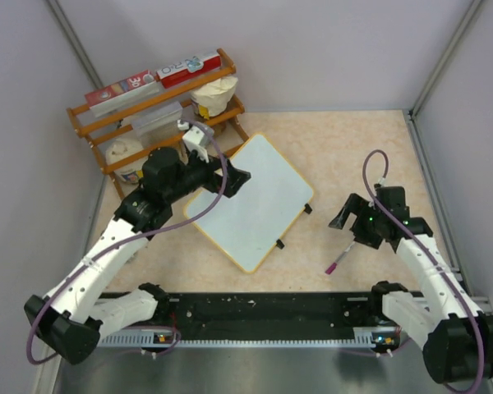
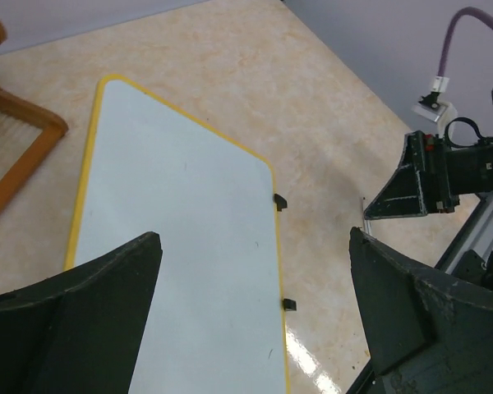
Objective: Write a sentence on the whiteboard
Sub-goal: Move the whiteboard marker without cap to the center of the board, then move the whiteboard marker without the cap to the center of the board, then pick up the whiteboard marker without the cap from the center of the board.
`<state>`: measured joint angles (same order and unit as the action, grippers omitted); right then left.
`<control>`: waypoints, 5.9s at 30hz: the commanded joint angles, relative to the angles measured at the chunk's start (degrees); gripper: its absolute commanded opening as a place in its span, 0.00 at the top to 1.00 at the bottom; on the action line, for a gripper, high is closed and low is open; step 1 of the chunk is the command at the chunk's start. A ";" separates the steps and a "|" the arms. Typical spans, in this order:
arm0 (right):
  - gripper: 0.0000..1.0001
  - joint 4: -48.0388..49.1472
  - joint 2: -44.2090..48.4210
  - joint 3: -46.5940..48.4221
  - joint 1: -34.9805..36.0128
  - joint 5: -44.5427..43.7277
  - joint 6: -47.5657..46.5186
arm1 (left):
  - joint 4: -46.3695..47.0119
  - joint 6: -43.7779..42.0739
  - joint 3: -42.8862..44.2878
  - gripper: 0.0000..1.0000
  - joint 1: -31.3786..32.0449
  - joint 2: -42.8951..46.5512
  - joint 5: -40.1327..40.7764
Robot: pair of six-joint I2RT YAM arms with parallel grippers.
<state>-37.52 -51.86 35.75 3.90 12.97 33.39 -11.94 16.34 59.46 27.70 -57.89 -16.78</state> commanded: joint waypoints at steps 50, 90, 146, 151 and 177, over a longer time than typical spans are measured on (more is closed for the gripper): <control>0.03 15.82 -5.10 -3.94 -1.79 8.74 15.43 | 2.36 -1.13 1.71 0.20 15.43 -13.02 0.78; 1.00 6.76 -27.08 -0.85 -1.71 -0.06 -2.71 | -1.24 8.18 15.95 1.00 36.72 -61.20 26.26; 0.64 -2.38 -35.41 14.44 19.74 -11.65 -8.08 | 15.99 7.31 -8.40 0.16 24.59 -4.78 8.42; 0.65 -3.88 -37.44 14.35 22.46 -16.57 -7.20 | 14.14 6.16 -8.48 0.13 24.42 -1.09 10.35; 0.60 -7.39 -23.64 8.99 12.18 -17.80 -2.98 | 12.21 3.96 -11.21 0.05 24.06 0.15 10.36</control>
<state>-44.51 -75.48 44.82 16.23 -3.18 29.63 -1.13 21.26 48.62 52.10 -57.28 -5.34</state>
